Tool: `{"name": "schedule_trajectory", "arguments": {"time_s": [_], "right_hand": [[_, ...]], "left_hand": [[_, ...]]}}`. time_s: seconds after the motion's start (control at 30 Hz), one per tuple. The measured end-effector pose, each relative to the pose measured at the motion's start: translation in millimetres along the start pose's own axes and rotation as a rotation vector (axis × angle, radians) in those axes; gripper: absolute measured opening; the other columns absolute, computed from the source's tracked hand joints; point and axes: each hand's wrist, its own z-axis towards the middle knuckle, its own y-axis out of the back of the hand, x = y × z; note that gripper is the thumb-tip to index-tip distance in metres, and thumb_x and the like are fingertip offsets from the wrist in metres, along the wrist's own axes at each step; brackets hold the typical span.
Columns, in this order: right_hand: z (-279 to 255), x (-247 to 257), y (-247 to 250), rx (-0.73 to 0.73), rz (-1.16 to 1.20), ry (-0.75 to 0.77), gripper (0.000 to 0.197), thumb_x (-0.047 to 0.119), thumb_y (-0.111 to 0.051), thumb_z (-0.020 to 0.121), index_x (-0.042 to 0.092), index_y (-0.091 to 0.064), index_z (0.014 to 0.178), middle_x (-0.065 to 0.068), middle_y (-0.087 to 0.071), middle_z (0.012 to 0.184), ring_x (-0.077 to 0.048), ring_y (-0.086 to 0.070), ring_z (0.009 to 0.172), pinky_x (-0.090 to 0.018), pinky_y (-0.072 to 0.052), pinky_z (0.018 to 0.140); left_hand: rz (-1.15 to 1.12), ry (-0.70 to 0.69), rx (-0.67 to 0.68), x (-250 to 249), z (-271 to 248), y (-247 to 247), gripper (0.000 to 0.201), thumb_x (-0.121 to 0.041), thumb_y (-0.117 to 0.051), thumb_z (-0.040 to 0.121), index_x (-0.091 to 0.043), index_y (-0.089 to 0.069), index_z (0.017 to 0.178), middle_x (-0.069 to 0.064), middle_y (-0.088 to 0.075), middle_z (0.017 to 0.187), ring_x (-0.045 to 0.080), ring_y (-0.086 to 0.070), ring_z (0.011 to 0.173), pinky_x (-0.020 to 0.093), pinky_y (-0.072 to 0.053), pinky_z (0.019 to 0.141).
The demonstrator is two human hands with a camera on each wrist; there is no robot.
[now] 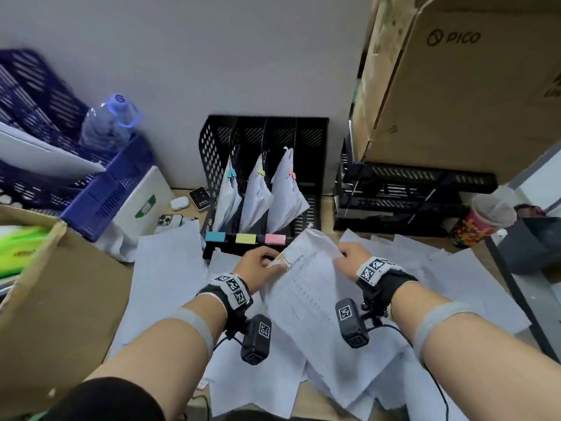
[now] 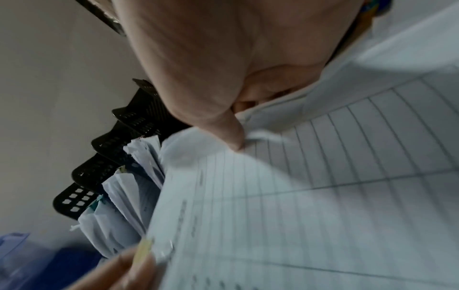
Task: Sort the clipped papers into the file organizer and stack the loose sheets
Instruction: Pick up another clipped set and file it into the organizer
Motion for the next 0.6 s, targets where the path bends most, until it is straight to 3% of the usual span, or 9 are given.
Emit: {"name": "schedule_trajectory", "arguments": {"time_s": [0.1, 0.23, 0.37, 0.5, 0.53, 0.6], "right_hand": [[-9.2, 17.2, -18.6, 0.002, 0.100, -0.062, 0.029, 0.010, -0.050, 0.088, 0.019, -0.044, 0.060, 0.000, -0.045, 0.064, -0.015, -0.043, 0.056, -0.024, -0.030, 0.049], [-14.0, 37.3, -44.7, -0.003, 0.195, -0.072, 0.012, 0.010, -0.052, 0.088, 0.011, -0.060, 0.078, -0.007, -0.056, 0.080, -0.021, -0.051, 0.073, -0.026, -0.034, 0.054], [-19.4, 57.9, -63.1, -0.029, 0.268, -0.083, 0.011, 0.008, -0.049, 0.086, 0.011, -0.052, 0.075, -0.007, -0.049, 0.074, -0.019, -0.043, 0.066, -0.028, -0.028, 0.055], [-23.5, 73.8, -77.4, -0.097, 0.296, -0.099, 0.006, 0.012, -0.053, 0.088, 0.011, -0.055, 0.082, -0.004, -0.053, 0.076, -0.017, -0.048, 0.068, -0.027, -0.033, 0.057], [-25.3, 79.1, -81.3, -0.135, 0.282, -0.116, 0.006, 0.014, -0.056, 0.087, 0.011, -0.055, 0.092, -0.005, -0.055, 0.084, -0.020, -0.051, 0.074, -0.027, -0.036, 0.060], [-27.0, 90.1, -90.0, -0.271, 0.207, -0.157, 0.034, 0.015, -0.062, 0.080, 0.007, -0.045, 0.108, -0.010, -0.053, 0.101, -0.028, -0.054, 0.088, -0.031, -0.044, 0.067]], "left_hand": [[0.003, 0.085, -0.007, 20.3, -8.2, 31.3, 0.018, -0.027, -0.072, 0.087, -0.021, -0.068, 0.103, 0.008, -0.074, 0.098, 0.027, -0.073, 0.088, 0.041, -0.063, 0.073], [-0.076, 0.158, -0.020, 42.7, -12.4, 59.7, 0.031, -0.026, -0.072, 0.084, -0.018, -0.068, 0.114, 0.012, -0.074, 0.104, 0.031, -0.074, 0.091, 0.051, -0.062, 0.078], [-0.218, 0.195, 0.021, 59.4, -18.1, 78.4, 0.038, -0.015, -0.075, 0.085, -0.014, -0.065, 0.121, 0.013, -0.073, 0.113, 0.033, -0.073, 0.099, 0.054, -0.060, 0.085], [-0.227, 0.203, 0.083, 65.7, -23.1, 91.1, 0.022, -0.011, -0.064, 0.094, -0.012, -0.065, 0.116, 0.014, -0.072, 0.110, 0.031, -0.072, 0.094, 0.048, -0.061, 0.081], [-0.214, 0.190, 0.080, 65.2, -23.4, 94.6, 0.018, -0.011, -0.062, 0.095, -0.013, -0.064, 0.113, 0.015, -0.072, 0.109, 0.032, -0.072, 0.094, 0.049, -0.061, 0.081], [-0.177, 0.140, 0.066, 62.5, -21.3, 101.7, 0.014, -0.012, -0.060, 0.096, -0.013, -0.064, 0.109, 0.017, -0.071, 0.109, 0.035, -0.071, 0.096, 0.052, -0.060, 0.083]]}}
